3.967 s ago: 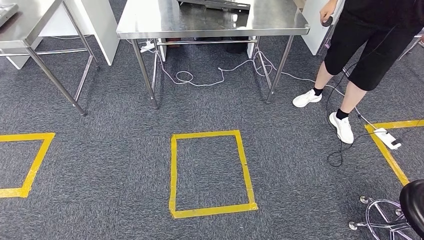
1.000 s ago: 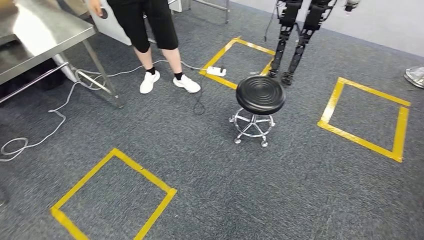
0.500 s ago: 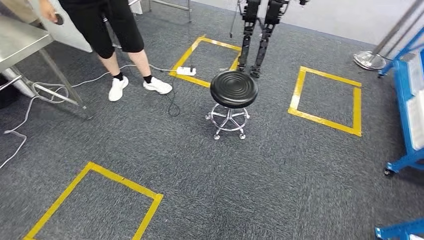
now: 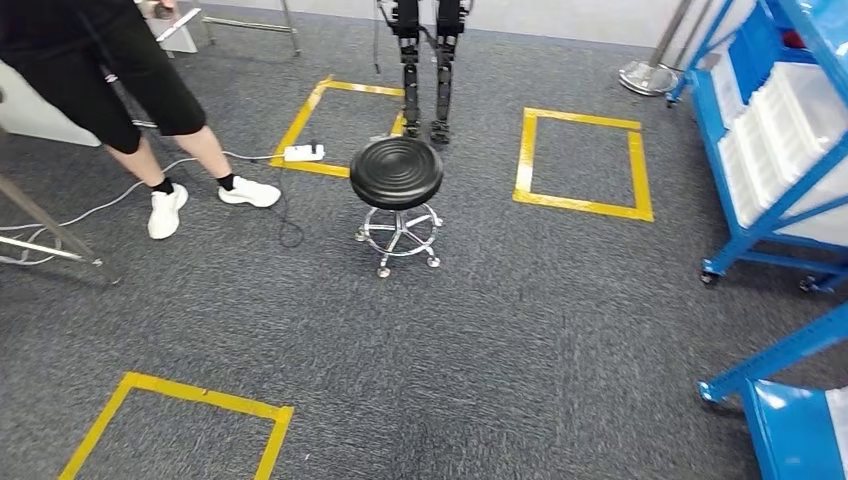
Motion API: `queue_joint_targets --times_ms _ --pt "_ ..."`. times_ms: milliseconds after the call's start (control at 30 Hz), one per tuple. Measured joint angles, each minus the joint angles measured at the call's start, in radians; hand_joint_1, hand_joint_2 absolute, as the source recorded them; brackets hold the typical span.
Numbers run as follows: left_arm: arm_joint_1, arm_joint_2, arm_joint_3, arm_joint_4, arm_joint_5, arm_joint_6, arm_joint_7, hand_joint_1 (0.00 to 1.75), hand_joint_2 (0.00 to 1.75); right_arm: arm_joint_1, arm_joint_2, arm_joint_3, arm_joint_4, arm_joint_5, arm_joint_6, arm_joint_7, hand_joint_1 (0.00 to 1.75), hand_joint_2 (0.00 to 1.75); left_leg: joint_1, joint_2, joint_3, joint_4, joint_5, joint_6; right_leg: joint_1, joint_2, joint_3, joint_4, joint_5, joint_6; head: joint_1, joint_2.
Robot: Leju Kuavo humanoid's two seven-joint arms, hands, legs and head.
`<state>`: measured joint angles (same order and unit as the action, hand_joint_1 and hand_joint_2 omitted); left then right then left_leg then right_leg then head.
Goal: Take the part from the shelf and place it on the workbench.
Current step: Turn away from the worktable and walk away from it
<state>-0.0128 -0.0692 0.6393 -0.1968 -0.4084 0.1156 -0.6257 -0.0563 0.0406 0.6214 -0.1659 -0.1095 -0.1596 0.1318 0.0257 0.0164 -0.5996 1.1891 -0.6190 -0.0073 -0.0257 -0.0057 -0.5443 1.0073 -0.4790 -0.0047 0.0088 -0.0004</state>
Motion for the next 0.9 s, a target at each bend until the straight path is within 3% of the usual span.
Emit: queue_joint_targets --times_ms 33,67,100,167,233,300,367,433,500,567,600,633,667,733,800,833,867,900 --pt "0.002 0.0 0.001 0.0 0.0 0.001 0.004 0.0 0.0 0.0 0.0 0.0 0.0 -0.002 -0.001 0.001 0.0 0.0 0.0 -0.011 -0.027 0.061 -0.025 -0.001 0.002 0.013 -0.002 0.0 0.001 -0.004 0.0 0.0" --pt "0.003 0.0 0.001 0.0 0.001 0.001 0.006 0.0 0.0 0.001 0.001 0.0 0.0 -0.004 -0.001 0.002 0.0 0.0 0.001 -0.016 -0.043 0.095 -0.03 -0.003 0.003 0.026 -0.002 0.001 0.002 -0.004 0.0 0.0" --pt "0.003 0.0 0.001 0.0 0.001 0.001 0.007 0.0 0.0 0.002 0.001 0.0 0.0 -0.01 -0.002 0.003 0.0 0.0 0.003 -0.018 -0.044 0.095 -0.016 -0.004 0.003 0.039 -0.001 0.002 0.002 -0.004 0.0 0.0" --pt "0.003 0.0 0.002 0.0 -0.001 -0.001 0.007 0.0 0.0 0.003 0.001 -0.005 0.0 -0.029 -0.007 0.003 0.0 0.0 0.01 -0.031 -0.001 0.001 0.052 -0.006 0.002 0.066 0.002 0.005 0.002 -0.002 0.0 0.0" --pt "0.005 0.0 0.002 0.0 -0.007 -0.006 0.008 0.0 0.0 0.002 0.001 -0.016 0.0 -0.046 -0.018 -0.004 0.0 0.0 0.018 -0.078 0.047 -0.108 0.096 -0.005 0.007 0.091 -0.005 0.014 0.0 0.006 0.0 0.0" --pt "0.006 0.0 0.002 0.0 -0.012 -0.01 0.01 0.0 0.0 0.0 0.001 -0.025 0.0 -0.052 -0.029 -0.011 0.0 0.0 0.014 -0.1 0.06 -0.145 0.099 0.002 0.009 0.114 -0.021 0.019 0.003 0.022 0.001 0.0" --pt "0.005 0.0 0.002 0.0 -0.012 -0.014 0.012 0.0 0.0 0.004 0.0 -0.028 0.0 -0.052 -0.035 -0.014 0.0 0.0 0.008 -0.075 0.06 -0.152 0.104 0.018 0.005 0.125 -0.035 0.02 0.008 0.039 0.001 0.0" --pt "0.003 0.001 0.006 -0.001 -0.012 -0.02 0.016 0.0 0.0 0.006 0.0 -0.031 0.0 -0.053 -0.035 -0.014 0.0 0.0 0.008 -0.048 0.061 -0.161 0.112 0.036 0.007 0.084 -0.061 0.064 -0.014 0.042 0.004 0.0" --pt "0.003 0.001 0.01 -0.001 -0.015 -0.026 0.02 0.0 0.0 0.005 0.0 -0.033 0.001 -0.053 -0.03 -0.014 0.0 0.0 0.007 -0.018 0.059 -0.164 0.115 0.044 0.008 0.034 -0.119 0.176 -0.068 0.034 0.008 0.0" --pt "0.003 0.002 0.013 -0.001 -0.019 -0.03 0.021 0.0 0.0 0.005 0.0 -0.035 0.001 -0.055 -0.021 -0.014 0.0 0.0 0.004 0.014 0.057 -0.163 0.114 0.045 0.006 0.022 -0.168 0.279 -0.106 0.035 0.009 0.0" --pt "0.003 0.002 0.014 -0.001 -0.021 -0.031 0.019 0.0 0.0 0.006 0.0 -0.037 0.001 -0.056 -0.017 -0.014 0.0 0.0 0.003 0.027 0.057 -0.163 0.114 0.045 0.004 0.019 -0.17 0.289 -0.105 0.042 0.009 0.0" --pt "0.002 0.002 0.015 -0.001 -0.023 -0.031 0.018 0.0 0.0 0.007 0.0 -0.04 0.001 -0.057 -0.015 -0.014 0.0 0.0 0.003 0.04 0.057 -0.163 0.114 0.044 0.002 0.014 -0.153 0.262 -0.09 0.05 0.009 0.0" --pt "0.002 0.002 0.016 -0.001 -0.024 -0.031 0.018 0.0 0.0 0.008 -0.001 -0.041 0.001 -0.057 -0.013 -0.014 0.0 0.0 0.004 0.052 0.059 -0.163 0.112 0.042 -0.001 0.002 -0.117 0.201 -0.066 0.059 0.009 0.0" --pt "0.001 0.003 0.018 -0.001 -0.024 -0.029 0.018 0.0 0.0 0.006 -0.002 -0.042 0.001 -0.056 -0.009 -0.015 0.0 0.0 0.001 0.073 0.064 -0.162 0.108 0.032 0.0 -0.042 -0.046 0.071 -0.026 0.064 0.01 0.0" --pt "0.001 0.004 0.019 -0.002 -0.024 -0.024 0.018 0.0 0.0 0.003 -0.002 -0.042 0.001 -0.054 -0.005 -0.018 0.0 0.0 -0.003 0.093 0.071 -0.163 0.104 0.019 0.008 -0.06 -0.023 0.022 -0.01 0.05 0.008 0.0" --pt "-0.001 0.005 0.019 -0.002 -0.023 -0.021 0.019 0.0 0.0 0.003 -0.003 -0.042 0.001 -0.052 -0.004 -0.02 0.0 0.0 -0.003 0.103 0.075 -0.165 0.102 0.012 0.013 -0.05 -0.025 0.022 -0.007 0.042 0.007 0.0" --pt "-0.002 0.004 0.02 -0.002 -0.023 -0.018 0.021 0.0 0.0 0.005 -0.004 -0.042 0.001 -0.05 -0.004 -0.023 0.0 0.0 0.0 0.106 0.079 -0.165 0.1 0.005 0.008 -0.038 -0.025 0.02 -0.004 0.033 0.007 0.0" --pt "-0.004 0.004 0.022 -0.002 -0.023 -0.015 0.023 0.0 0.0 0.006 -0.004 -0.042 0.001 -0.047 -0.003 -0.024 0.0 0.0 0.004 0.093 0.079 -0.158 0.091 -0.001 0.004 -0.027 -0.024 0.017 -0.002 0.026 0.006 0.0"
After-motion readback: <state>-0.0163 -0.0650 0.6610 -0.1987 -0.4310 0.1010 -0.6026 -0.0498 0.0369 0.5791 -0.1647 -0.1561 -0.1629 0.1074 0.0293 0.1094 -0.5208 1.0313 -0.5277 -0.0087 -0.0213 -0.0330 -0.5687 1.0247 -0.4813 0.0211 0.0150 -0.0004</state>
